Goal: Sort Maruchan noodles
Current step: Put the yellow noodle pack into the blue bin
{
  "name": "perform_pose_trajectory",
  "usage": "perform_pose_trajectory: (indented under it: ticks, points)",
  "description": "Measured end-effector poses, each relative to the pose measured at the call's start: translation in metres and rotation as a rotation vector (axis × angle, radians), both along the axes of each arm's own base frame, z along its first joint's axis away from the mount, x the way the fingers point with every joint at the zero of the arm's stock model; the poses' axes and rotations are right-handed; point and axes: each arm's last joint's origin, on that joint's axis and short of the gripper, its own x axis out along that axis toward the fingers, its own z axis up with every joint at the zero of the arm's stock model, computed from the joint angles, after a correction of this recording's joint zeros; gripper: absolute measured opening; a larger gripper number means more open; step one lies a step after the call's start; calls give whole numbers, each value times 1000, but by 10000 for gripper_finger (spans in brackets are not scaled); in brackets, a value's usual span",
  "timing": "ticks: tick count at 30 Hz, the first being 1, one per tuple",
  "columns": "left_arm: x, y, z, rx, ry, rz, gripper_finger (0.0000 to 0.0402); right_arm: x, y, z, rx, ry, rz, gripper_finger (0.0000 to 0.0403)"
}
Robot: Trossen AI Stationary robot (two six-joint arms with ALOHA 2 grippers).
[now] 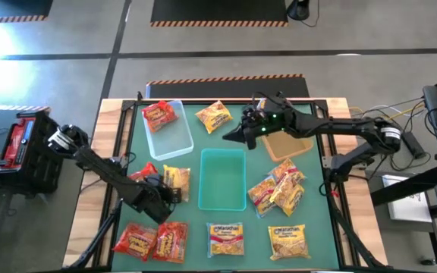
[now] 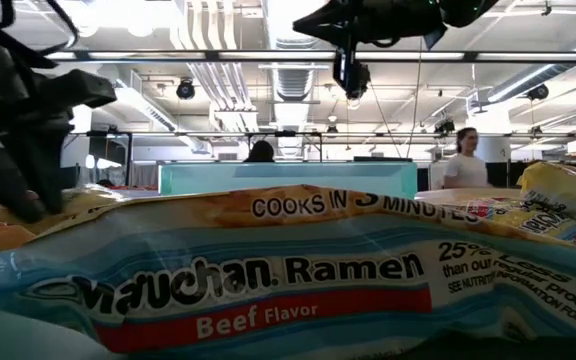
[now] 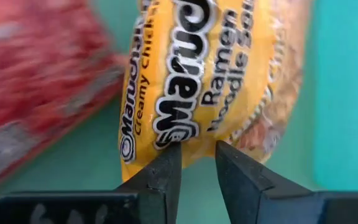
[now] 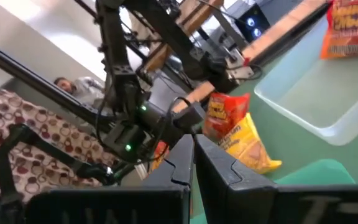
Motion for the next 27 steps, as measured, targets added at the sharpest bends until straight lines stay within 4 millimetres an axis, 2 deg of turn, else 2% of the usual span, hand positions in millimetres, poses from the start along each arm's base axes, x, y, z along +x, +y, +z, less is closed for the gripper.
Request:
perform_pose_trajectory:
  ticks: [5, 13, 18, 27]
  points:
    - [5, 6, -4, 51, -58, -24, 77, 15, 2, -11, -8, 132, 29, 9]
    - [9, 18, -7, 117, -18, -79, 77, 39, -3, -27, -6, 374, 61, 9]
    - [9, 14, -4, 129, -49, -97, 77, 47, -5, -17, -71, 385, 99, 9]
    - [9, 9, 7, 165, -162, -130, 77, 44, -3, -1, -162, 323, 139, 9]
